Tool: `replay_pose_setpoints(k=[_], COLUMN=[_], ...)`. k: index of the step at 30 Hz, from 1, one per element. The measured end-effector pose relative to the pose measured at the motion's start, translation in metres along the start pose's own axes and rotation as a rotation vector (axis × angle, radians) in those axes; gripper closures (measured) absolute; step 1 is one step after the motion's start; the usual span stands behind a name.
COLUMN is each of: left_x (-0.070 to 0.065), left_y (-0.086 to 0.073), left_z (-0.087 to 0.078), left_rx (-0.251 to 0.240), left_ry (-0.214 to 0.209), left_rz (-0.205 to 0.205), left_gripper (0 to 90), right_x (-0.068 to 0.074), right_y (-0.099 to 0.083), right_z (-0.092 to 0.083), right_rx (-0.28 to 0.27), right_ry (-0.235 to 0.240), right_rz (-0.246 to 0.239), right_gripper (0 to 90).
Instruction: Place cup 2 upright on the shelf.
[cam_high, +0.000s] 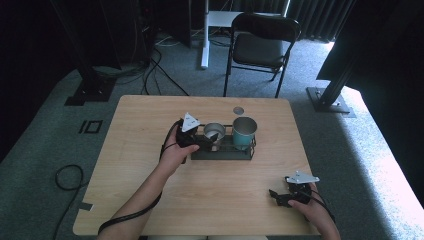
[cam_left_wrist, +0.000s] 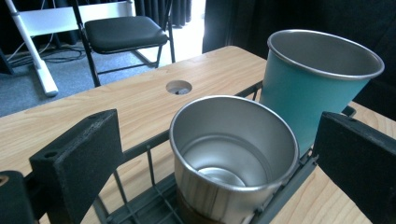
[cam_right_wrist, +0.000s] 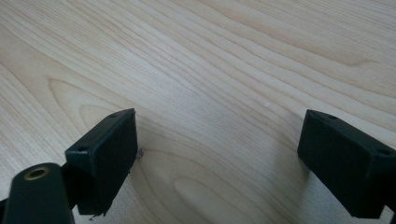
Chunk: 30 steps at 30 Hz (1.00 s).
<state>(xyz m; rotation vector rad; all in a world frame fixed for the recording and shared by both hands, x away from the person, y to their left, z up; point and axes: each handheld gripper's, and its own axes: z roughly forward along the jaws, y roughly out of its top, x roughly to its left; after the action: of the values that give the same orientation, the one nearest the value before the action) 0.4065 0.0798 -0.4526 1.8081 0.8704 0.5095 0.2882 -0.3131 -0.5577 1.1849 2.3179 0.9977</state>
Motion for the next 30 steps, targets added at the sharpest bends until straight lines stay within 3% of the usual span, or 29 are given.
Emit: replay_pose_setpoints(k=[16,30], left_x=[0.021,0.029], left_y=[-0.013,-0.037], left_z=[-0.026,-0.042], left_rx=[0.012,0.04], left_ry=[0.044,0.046], left_rz=[-0.022,-0.049], left_gripper=[2.3,2.3], right_x=[0.0,0.0], right_y=[0.0,0.0], right_z=[0.0,0.0], right_rx=[0.0,0.0], right_ry=[0.0,0.0], right_rz=[0.0,-0.001], right_gripper=[11.5,11.5])
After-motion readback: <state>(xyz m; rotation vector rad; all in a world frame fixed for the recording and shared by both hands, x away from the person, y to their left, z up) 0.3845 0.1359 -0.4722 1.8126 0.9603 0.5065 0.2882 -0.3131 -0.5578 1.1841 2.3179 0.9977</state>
